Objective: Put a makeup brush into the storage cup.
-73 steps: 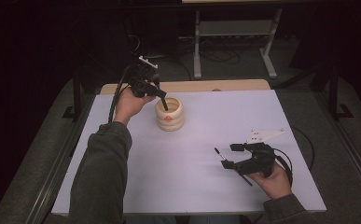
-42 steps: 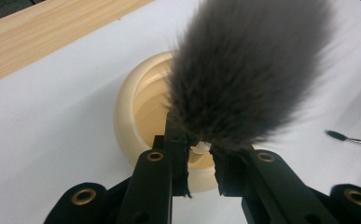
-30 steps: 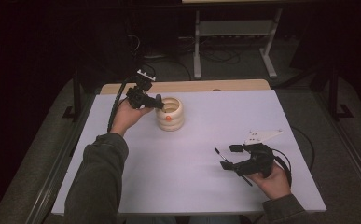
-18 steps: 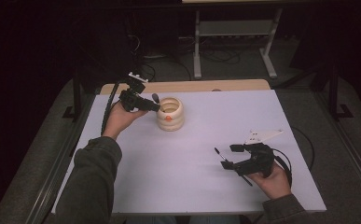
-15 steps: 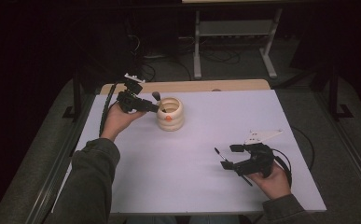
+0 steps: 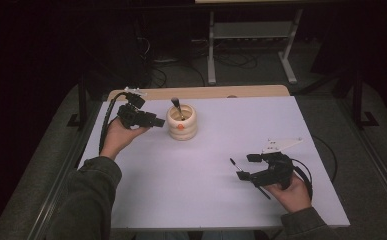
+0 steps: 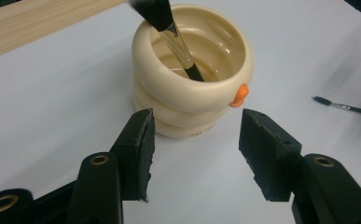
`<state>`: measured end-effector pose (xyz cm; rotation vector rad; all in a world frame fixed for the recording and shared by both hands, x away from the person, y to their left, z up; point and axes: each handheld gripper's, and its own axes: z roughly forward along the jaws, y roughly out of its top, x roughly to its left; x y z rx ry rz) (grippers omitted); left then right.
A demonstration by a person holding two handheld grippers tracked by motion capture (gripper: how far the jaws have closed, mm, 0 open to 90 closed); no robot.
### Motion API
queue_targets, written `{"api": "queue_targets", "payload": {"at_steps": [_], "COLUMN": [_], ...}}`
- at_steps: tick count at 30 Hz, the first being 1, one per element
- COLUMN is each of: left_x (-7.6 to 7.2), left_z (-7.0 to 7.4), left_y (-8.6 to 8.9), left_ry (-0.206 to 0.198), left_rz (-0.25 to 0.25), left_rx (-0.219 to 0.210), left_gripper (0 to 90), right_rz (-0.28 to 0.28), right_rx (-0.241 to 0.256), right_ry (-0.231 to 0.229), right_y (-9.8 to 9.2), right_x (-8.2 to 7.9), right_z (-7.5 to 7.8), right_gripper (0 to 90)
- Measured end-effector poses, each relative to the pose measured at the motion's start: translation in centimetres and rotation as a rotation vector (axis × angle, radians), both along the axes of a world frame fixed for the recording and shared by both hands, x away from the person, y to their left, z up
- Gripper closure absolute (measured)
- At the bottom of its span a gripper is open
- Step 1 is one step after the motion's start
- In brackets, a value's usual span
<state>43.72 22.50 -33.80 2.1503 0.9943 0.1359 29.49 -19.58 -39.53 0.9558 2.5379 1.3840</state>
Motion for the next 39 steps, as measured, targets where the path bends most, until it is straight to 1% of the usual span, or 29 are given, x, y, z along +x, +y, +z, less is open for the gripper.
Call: {"api": "queue_targets", "payload": {"at_steps": [1, 2, 3, 4, 5, 7, 8, 9, 13, 14, 16, 17, 19, 22, 23, 26, 27, 28, 29, 32, 34, 36, 37, 39], "left_x": [-0.2, -0.3, -0.5, -0.7, -0.9, -1.3, -1.4, -1.6, -2.2, -2.3, -2.7, -2.8, -3.2, -3.8, -3.9, -4.3, -4.5, -4.7, -4.8, -5.1, -5.3, -5.5, -5.7, -5.8], "left_z": [0.0, 0.0, 0.1, 0.0, 0.0, 0.0, 0.0, -0.1, -0.3, -0.2, -0.2, -0.1, 0.1, 0.2, 0.2, 0.1, 0.0, 0.0, -0.1, -0.1, -0.1, -0.1, -0.1, 0.0], "left_y": [0.1, 0.1, 0.2, 0.1, 0.1, 0.0, 0.1, 0.0, -0.1, 0.0, -0.2, -0.2, -0.2, -0.4, -0.3, -0.3, -0.3, -0.3, -0.3, -0.3, -0.3, -0.3, -0.4, -0.3], "left_ry": [-0.002, -0.006, -0.009, -0.012, -0.019, -0.025, -0.028, -0.029, -0.035, -0.037, -0.041, -0.045, -0.053, -0.063, -0.064, -0.066, -0.066, -0.07, -0.072, -0.073, -0.074, -0.079, -0.077, -0.086], "left_rz": [-0.008, -0.005, -0.017, -0.016, -0.023, -0.021, -0.033, -0.033, -0.047, -0.056, -0.055, -0.063, -0.073, -0.074, -0.086, -0.093, -0.091, -0.101, -0.096, -0.107, -0.104, -0.111, -0.102, -0.123], "left_rx": [0.006, 0.001, 0.012, 0.005, 0.01, 0.01, 0.015, 0.006, 0.011, 0.017, 0.002, 0.011, 0.013, 0.007, 0.015, 0.024, 0.018, 0.024, 0.015, 0.031, 0.016, 0.02, 0.015, 0.031], "left_gripper": [44.4, 44.2, 43.9, 43.7, 43.5, 42.9, 42.5, 42.3, 41.3, 41.0, 40.4, 39.8, 39.2, 38.7, 38.7, 38.6, 38.6, 38.6, 38.6, 38.5, 38.2, 38.0, 37.5, 37.0], "right_rz": [0.001, 0.002, -0.001, -0.001, -0.005, -0.008, -0.011, -0.014, -0.018, -0.02, -0.023, -0.025, -0.024, -0.034, -0.037, -0.04, -0.041, -0.041, -0.04, -0.041, -0.037, -0.039, -0.04, -0.046], "right_rx": [-0.001, -0.004, -0.007, -0.009, -0.008, -0.009, -0.01, -0.011, -0.013, -0.014, -0.015, -0.017, -0.02, -0.019, -0.02, -0.022, -0.023, -0.024, -0.026, -0.027, -0.031, -0.031, -0.03, -0.022], "right_ry": [0.002, 0.002, 0.003, 0.001, 0.002, 0.001, 0.003, 0.004, 0.003, 0.001, 0.002, 0.002, 0.002, 0.007, 0.007, 0.009, 0.008, 0.009, 0.008, 0.007, 0.007, 0.008, 0.009, 0.021], "right_y": [0.0, 0.0, 0.0, 0.0, 0.0, 0.0, -0.1, -0.1, -0.2, -0.2, -0.3, -0.3, -0.4, -0.5, -0.5, -0.5, -0.5, -0.5, -0.5, -0.5, -0.5, -0.5, -0.5, -0.5], "right_x": [0.0, 0.0, 0.0, 0.0, 0.0, -0.1, -0.1, -0.1, -0.1, -0.2, -0.2, -0.2, -0.2, -0.2, -0.3, -0.3, -0.3, -0.3, -0.3, -0.2, -0.2, -0.2, -0.2, -0.1], "right_z": [0.0, 0.0, 0.0, 0.0, 0.0, 0.0, 0.0, 0.0, -0.1, -0.1, -0.1, -0.1, -0.2, -0.2, -0.1, -0.1, -0.1, -0.1, -0.2, -0.2, -0.2, -0.2, -0.3, -0.2], "right_gripper": [22.5, 22.5, 22.5, 22.4, 22.4, 22.4, 22.4, 22.4, 22.4, 22.4, 22.4, 22.4, 22.4, 22.4, 22.4, 22.4, 22.4, 22.4, 22.5, 22.5, 22.4, 22.4, 22.4, 22.4]}}
